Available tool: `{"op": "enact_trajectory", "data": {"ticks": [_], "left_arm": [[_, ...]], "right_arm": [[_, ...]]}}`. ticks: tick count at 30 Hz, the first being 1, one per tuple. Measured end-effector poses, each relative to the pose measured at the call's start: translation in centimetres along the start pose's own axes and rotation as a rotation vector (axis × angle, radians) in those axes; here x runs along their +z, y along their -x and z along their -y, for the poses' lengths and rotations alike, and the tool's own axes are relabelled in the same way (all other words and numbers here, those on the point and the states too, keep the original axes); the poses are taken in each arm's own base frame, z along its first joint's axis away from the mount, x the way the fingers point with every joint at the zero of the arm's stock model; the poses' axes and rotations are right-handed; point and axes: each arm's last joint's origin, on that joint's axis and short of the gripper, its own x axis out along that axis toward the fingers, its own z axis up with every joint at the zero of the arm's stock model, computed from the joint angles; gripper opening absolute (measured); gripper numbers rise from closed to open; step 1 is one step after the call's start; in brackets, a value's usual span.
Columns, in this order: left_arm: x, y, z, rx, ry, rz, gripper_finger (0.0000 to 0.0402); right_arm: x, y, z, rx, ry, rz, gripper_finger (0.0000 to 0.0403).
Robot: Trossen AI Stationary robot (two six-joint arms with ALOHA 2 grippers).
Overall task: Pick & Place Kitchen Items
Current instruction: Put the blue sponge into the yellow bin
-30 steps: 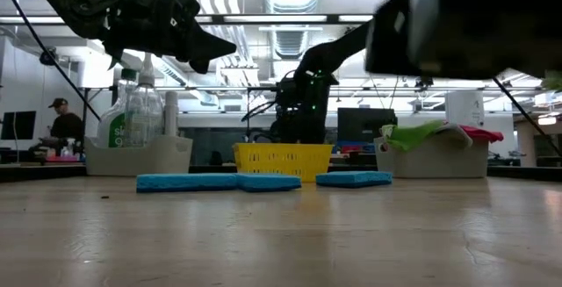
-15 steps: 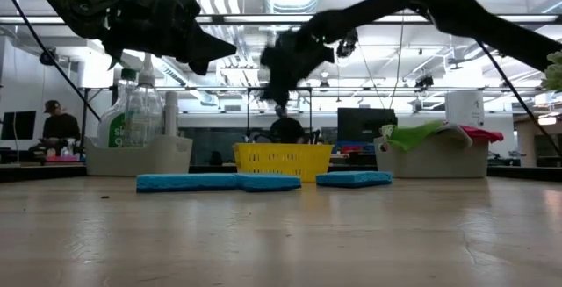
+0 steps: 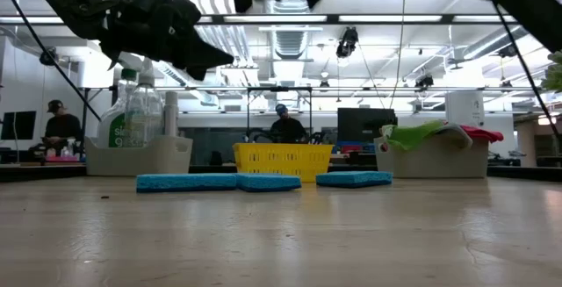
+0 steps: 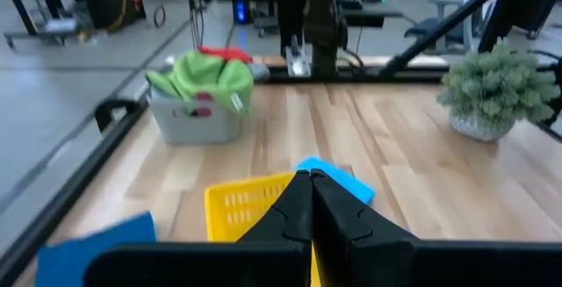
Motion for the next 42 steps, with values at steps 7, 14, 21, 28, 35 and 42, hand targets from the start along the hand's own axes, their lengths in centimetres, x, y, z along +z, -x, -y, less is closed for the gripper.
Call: {"op": "enact_trajectory", "data": {"ticks": [7,14,21,28,35,42], "left_arm": [[0.6,0.0,-0.2,0.044,0.017,0.052,0.0],[-0.5,-0.6,-0.5,0.079,0.069,-0.027,0.0007],[-2.1,-3.0,-1.6,0.064,0.093,-0.179,0.0107],[-0.8,-6.5,-4.3,0.148,0.11,-0.319,0.0224],[0.2,-10.8,-7.4,0.202,0.053,-0.579,0.0276],[1.5,-12.7,-9.4,0.198,-0.156,-0.805,0.0279]], "right_arm": [[5.1,-3.8,-6.1,-0.303,0.267,0.308,0.0018],[-0.5,-3.9,-10.6,-0.356,0.341,0.528,0.0018],[-5.6,1.3,-15.8,-0.4,0.276,0.433,0.0018],[-8.3,6.9,-21.3,-0.452,0.217,0.417,0.0018],[-11.7,10.6,-24.6,-0.577,0.148,0.366,0.007],[-13.5,12.2,-26.2,-0.591,0.091,0.23,0.0225]]}}
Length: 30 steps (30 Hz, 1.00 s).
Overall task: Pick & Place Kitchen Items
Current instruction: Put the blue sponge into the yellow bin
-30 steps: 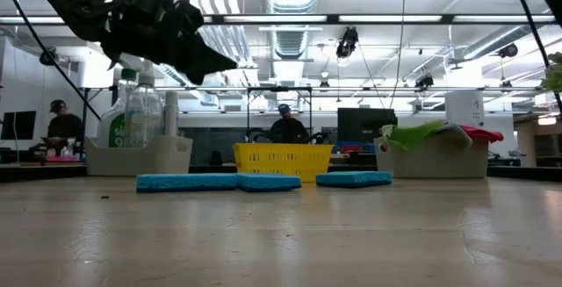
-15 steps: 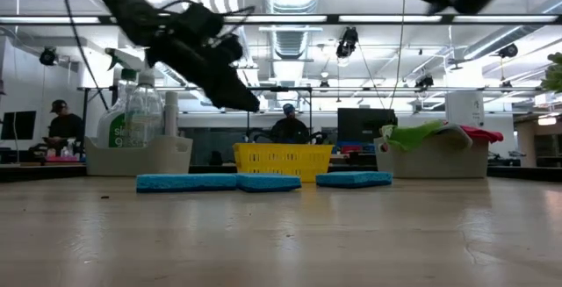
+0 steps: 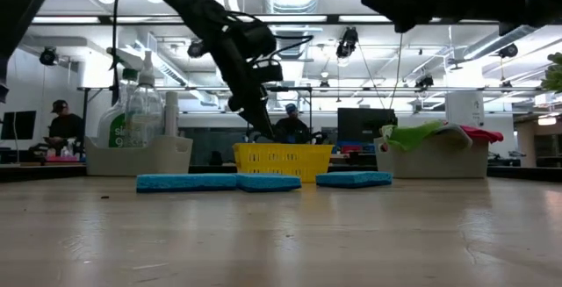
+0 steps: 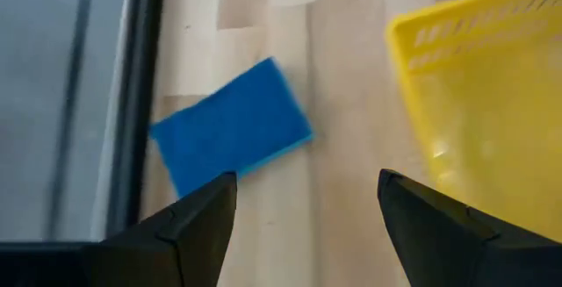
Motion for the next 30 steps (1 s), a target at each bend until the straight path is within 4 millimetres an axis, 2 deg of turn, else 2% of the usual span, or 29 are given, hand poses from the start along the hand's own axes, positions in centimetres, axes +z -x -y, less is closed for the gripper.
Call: {"op": "enact_trajectory", "data": {"ticks": [4,8,15,20,30], "left_arm": [[0.5,-0.7,-1.3,0.054,-0.086,-0.05,0.0279],[0.1,-1.5,-3.1,0.077,-0.111,-0.09,0.0279],[-1.8,-2.9,-5.8,0.06,-0.132,-0.158,0.0259],[-2.5,-4.1,-5.9,0.024,-0.232,-0.185,0.0226],[-2.2,-4.4,-5.9,0.035,-0.374,-0.164,0.017]], "right_arm": [[-0.8,0.5,-0.3,0.032,-0.003,-0.046,0.029],[-1.8,0.6,-0.5,0.042,-0.01,-0.083,0.032],[-2.7,0.1,-0.6,0.06,-0.021,-0.131,0.0325],[-3.0,-0.1,-0.6,0.062,-0.022,-0.142,0.0326],[-3.4,-0.4,-0.7,0.064,-0.024,-0.157,0.0326]]}}
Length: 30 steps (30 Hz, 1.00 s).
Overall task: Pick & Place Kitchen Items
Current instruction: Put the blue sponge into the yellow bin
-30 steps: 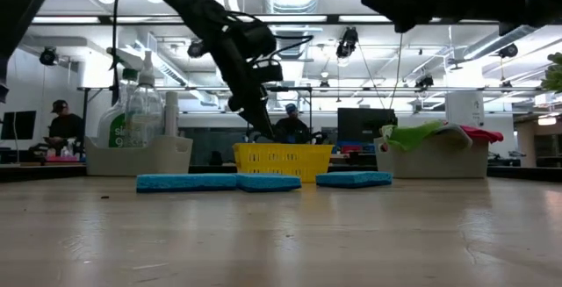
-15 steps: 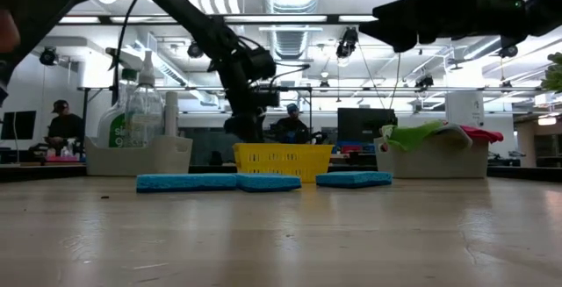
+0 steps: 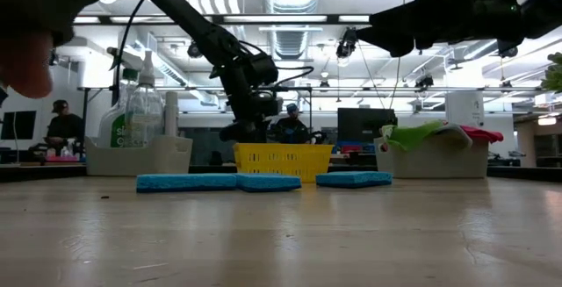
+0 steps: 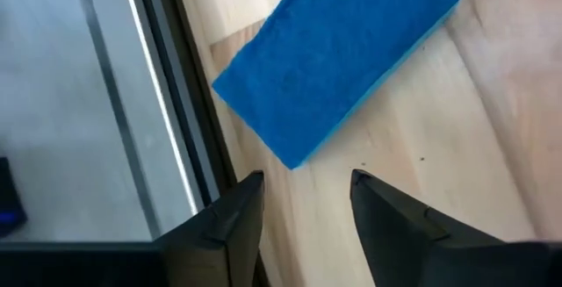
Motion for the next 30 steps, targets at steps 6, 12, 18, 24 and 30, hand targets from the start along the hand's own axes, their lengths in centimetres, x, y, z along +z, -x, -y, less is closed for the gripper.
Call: {"op": "enact_trajectory", "data": {"ticks": [6,12,18,24,30], "left_arm": [[0.2,-0.4,-0.2,0.004,-0.069,0.015,0.0147],[0.4,-3.1,-0.1,-0.08,-0.117,-0.011,0.0124],[1.1,-5.2,-0.9,-0.12,-0.143,-0.063,0.0097],[1.3,-5.5,-1.2,-0.124,-0.157,-0.075,0.0038],[1.3,-5.0,-0.9,-0.115,-0.131,-0.133,0.0002]], "right_arm": [[-0.1,-0.1,0.0,0.0,-0.002,-0.003,0.0326],[-0.1,-0.1,0.0,0.0,-0.007,-0.002,0.0326],[0.0,-0.1,0.0,0.0,-0.023,-0.001,0.0326],[-0.1,-0.1,0.0,0.004,-0.024,-0.002,0.0326],[-0.1,-0.1,0.0,0.006,-0.022,-0.003,0.0326]]}}
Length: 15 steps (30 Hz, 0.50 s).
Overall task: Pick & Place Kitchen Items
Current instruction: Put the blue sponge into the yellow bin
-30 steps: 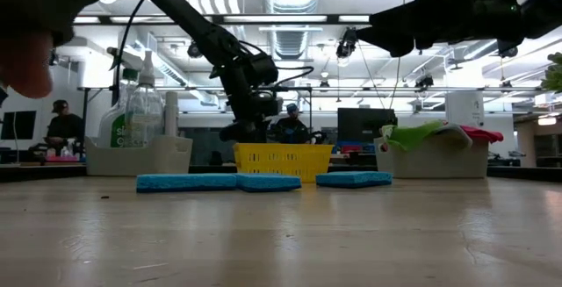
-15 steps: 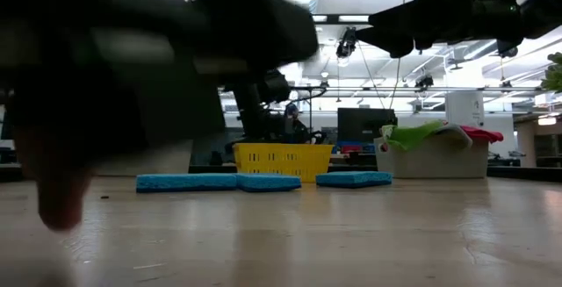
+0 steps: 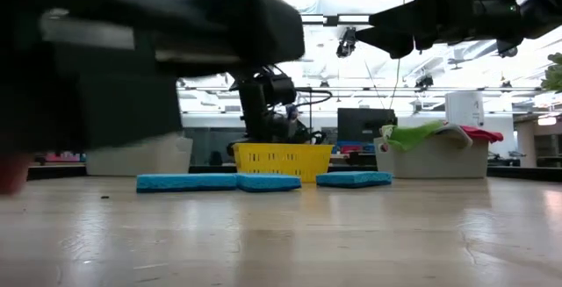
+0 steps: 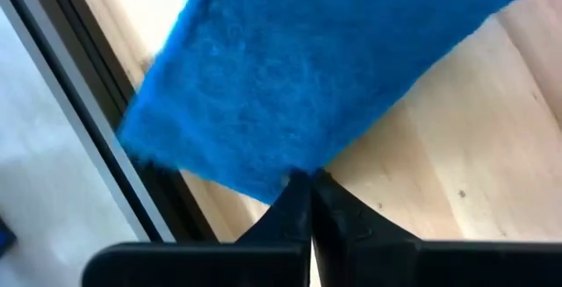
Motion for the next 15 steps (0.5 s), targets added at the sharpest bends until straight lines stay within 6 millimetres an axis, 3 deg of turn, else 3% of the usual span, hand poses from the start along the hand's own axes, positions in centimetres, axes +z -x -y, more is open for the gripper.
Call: {"op": "enact_trajectory", "data": {"ticks": [5,15], "left_arm": [[0.0,1.2,0.1,0.022,0.047,-0.055,0.0001],[0.9,6.9,-0.5,0.128,0.113,0.038,0.0]], "right_arm": [[0.0,0.0,0.0,0.002,-0.001,-0.001,0.0326],[-0.4,-0.2,0.0,0.01,-0.009,-0.019,0.0326]]}}
